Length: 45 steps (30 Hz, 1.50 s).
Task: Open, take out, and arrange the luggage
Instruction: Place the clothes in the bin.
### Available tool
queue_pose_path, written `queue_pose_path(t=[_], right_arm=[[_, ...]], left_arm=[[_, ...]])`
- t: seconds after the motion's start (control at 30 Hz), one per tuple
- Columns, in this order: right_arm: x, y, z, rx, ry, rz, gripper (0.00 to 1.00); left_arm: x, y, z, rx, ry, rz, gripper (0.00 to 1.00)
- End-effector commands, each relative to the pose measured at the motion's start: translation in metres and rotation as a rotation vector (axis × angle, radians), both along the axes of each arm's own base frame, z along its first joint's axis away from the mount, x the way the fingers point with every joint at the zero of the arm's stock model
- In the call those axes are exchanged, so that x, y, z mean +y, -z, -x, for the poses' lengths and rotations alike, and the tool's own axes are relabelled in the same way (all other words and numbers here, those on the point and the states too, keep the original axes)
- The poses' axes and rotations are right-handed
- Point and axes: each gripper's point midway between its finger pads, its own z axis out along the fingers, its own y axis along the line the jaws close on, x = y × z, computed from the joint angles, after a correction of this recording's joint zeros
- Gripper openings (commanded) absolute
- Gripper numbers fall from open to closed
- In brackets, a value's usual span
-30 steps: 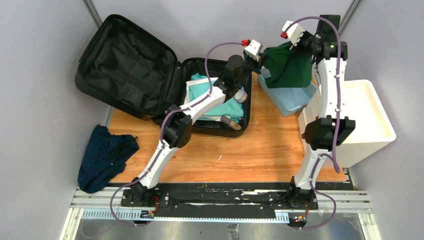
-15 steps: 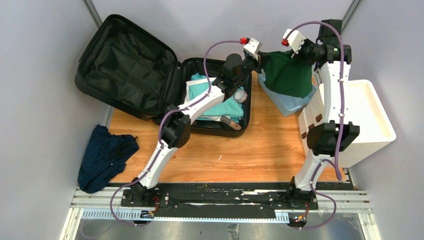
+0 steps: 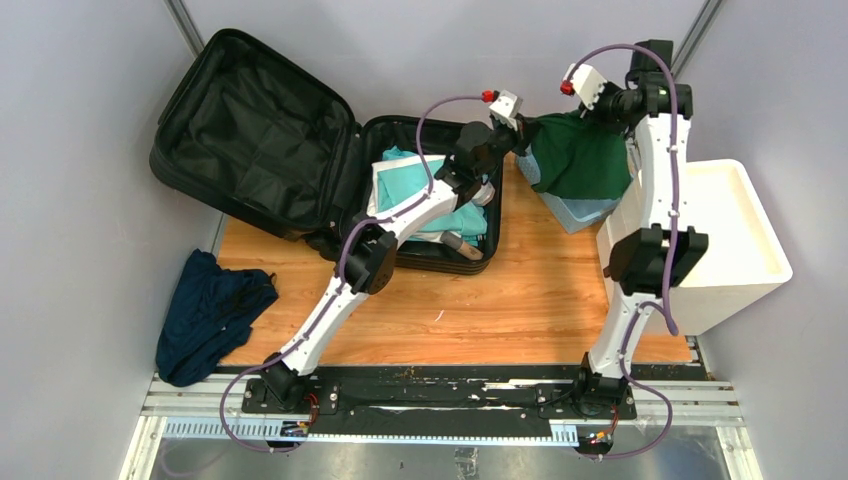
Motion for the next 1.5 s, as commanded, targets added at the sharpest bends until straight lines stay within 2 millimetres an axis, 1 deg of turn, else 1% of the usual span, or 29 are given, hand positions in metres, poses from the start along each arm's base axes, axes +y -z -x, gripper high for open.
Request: queue_pose_path(t=[0.0, 0.13, 0.27, 0.4, 0.53, 0.67, 0.83, 0.9, 0.97, 1.07, 1.17, 1.3, 1.33, 1.37, 1.4, 1.43, 1.47], right_arm=[[-0.022, 0.033, -0.024, 0.056, 0.058, 0.020, 0.00], [-0.026, 0.057, -0.040, 0.090, 0.071, 0.022, 0.00], [-0.029, 0.074, -0.055, 0.096, 0.093, 0.028, 0.00], [-0.033, 0.090, -0.070, 0.074, 0.129, 0.026, 0.00], [-0.035, 0.097, -0.089, 0.027, 0.162, 0.042, 0.00], [-0.034, 0.110, -0.104, 0.014, 0.174, 0.053, 0.00], [-0.036, 0.126, -0.115, 0.012, 0.181, 0.100, 0.01], [-0.037, 0.130, -0.116, 0.017, 0.188, 0.107, 0.01], [-0.039, 0.131, -0.114, 0.021, 0.194, 0.116, 0.01], [-0.040, 0.120, -0.109, 0.003, 0.193, 0.123, 0.01], [-0.042, 0.095, -0.100, -0.034, 0.191, 0.123, 0.00], [-0.039, 0.059, -0.079, -0.080, 0.180, 0.112, 0.00], [-0.039, 0.043, -0.070, -0.105, 0.178, 0.106, 0.00], [-0.039, 0.033, -0.063, -0.117, 0.177, 0.102, 0.00], [-0.039, 0.027, -0.056, -0.124, 0.175, 0.097, 0.00], [-0.038, 0.019, -0.049, -0.133, 0.173, 0.092, 0.00], [-0.038, 0.013, -0.042, -0.141, 0.173, 0.089, 0.00]], left_arm=[[0.014, 0.029, -0.038, 0.039, -0.157, 0.066, 0.00], [0.022, 0.048, -0.052, 0.053, -0.242, 0.104, 0.00], [0.030, 0.057, -0.060, 0.062, -0.300, 0.134, 0.00], [0.035, 0.058, -0.064, 0.067, -0.334, 0.163, 0.00], [0.036, 0.059, -0.065, 0.072, -0.343, 0.165, 0.00], [0.036, 0.059, -0.064, 0.074, -0.342, 0.168, 0.01], [0.035, 0.062, -0.064, 0.082, -0.339, 0.171, 0.03], [0.034, 0.064, -0.063, 0.085, -0.330, 0.166, 0.02], [0.032, 0.065, -0.062, 0.086, -0.323, 0.164, 0.02], [0.029, 0.061, -0.059, 0.083, -0.300, 0.164, 0.02], [0.025, 0.049, -0.053, 0.073, -0.255, 0.168, 0.02], [0.016, 0.021, -0.031, 0.008, -0.183, 0.151, 0.02], [0.015, 0.009, -0.024, -0.021, -0.166, 0.158, 0.02], [0.015, 0.002, -0.018, -0.035, -0.151, 0.158, 0.02], [0.016, -0.007, -0.013, -0.047, -0.141, 0.164, 0.02], [0.018, -0.021, -0.007, -0.064, -0.130, 0.180, 0.02], [0.019, -0.026, -0.002, -0.072, -0.116, 0.187, 0.02]])
